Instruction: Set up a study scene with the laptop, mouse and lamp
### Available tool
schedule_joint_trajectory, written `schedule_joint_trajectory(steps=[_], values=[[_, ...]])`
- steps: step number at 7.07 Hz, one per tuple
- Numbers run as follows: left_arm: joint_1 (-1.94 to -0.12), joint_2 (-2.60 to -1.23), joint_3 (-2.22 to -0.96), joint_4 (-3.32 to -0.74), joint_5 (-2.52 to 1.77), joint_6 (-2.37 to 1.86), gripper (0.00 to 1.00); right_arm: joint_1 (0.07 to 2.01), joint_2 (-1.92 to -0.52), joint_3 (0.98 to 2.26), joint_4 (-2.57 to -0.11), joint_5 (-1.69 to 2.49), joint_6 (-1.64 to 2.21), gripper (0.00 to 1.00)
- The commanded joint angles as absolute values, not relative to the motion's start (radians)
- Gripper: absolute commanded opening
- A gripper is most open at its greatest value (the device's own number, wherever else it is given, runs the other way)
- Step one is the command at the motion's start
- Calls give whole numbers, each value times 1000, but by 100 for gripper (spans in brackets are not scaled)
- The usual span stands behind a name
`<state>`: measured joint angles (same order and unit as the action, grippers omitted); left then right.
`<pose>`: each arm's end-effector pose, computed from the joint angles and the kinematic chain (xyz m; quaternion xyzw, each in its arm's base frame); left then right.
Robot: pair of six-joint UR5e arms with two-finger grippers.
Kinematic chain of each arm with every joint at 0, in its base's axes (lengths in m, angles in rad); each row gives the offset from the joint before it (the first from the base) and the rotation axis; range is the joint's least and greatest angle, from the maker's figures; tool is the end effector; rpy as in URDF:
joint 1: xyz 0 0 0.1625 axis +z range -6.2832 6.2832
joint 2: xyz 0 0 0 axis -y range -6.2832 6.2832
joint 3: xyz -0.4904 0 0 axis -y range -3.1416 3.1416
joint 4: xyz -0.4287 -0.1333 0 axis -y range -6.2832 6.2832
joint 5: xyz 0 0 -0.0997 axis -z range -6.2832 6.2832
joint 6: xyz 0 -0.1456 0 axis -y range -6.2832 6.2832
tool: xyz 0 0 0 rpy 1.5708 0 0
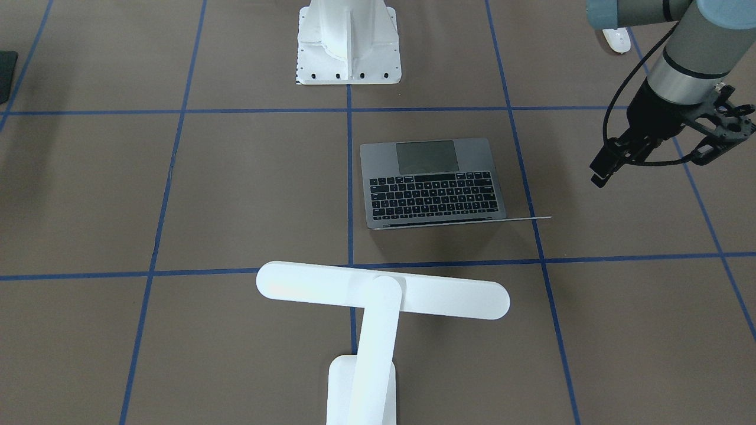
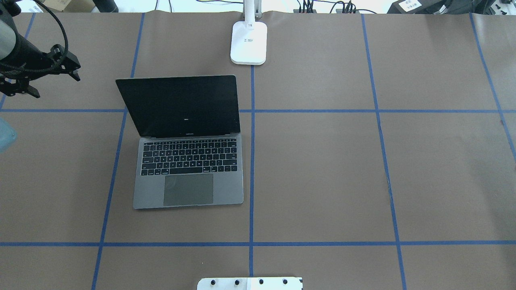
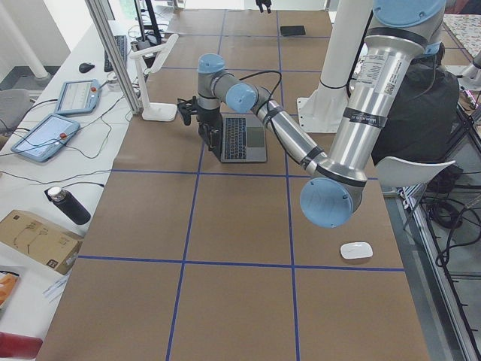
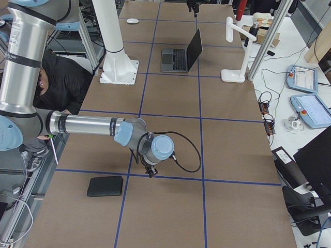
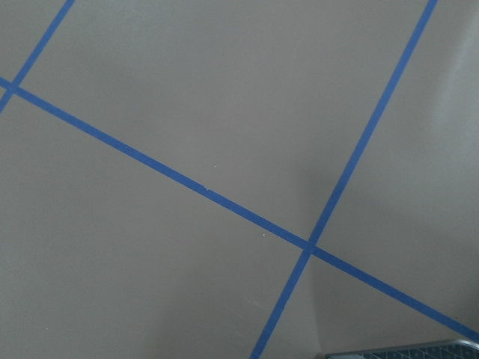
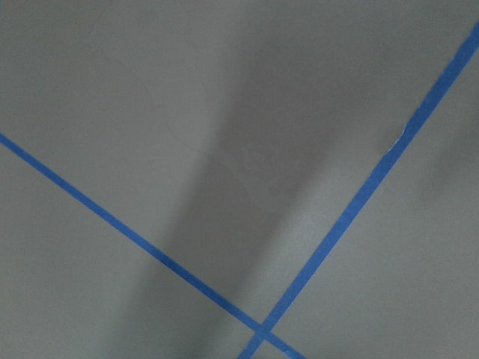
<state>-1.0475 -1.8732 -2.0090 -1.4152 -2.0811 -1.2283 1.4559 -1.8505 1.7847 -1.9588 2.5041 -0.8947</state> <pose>0.2538 -0.5644 0.3923 -0.0069 0.3691 -0.2516 0.8947 -0.0232 -0.3436 0.7836 -0.0192 -0.4818 -0.3323 0.8106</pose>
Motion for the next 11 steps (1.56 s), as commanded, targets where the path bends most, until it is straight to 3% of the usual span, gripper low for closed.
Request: schedule_joint_trajectory(steps=[1,6,11], values=[[-1046,-1840,-2003,-1447,-2085,-1124,100,1401,-1847,1750,-1968,2505,-960,100],[-1098,-1633,-2065,-1445,-2220,-602,100,1396,-1839,1593,-1962,2503,-1121,100],[-1103,-1612,-2086,-1450,-2220,-566,100,1290,-1838,1514,-1962,2507,-1126,100]])
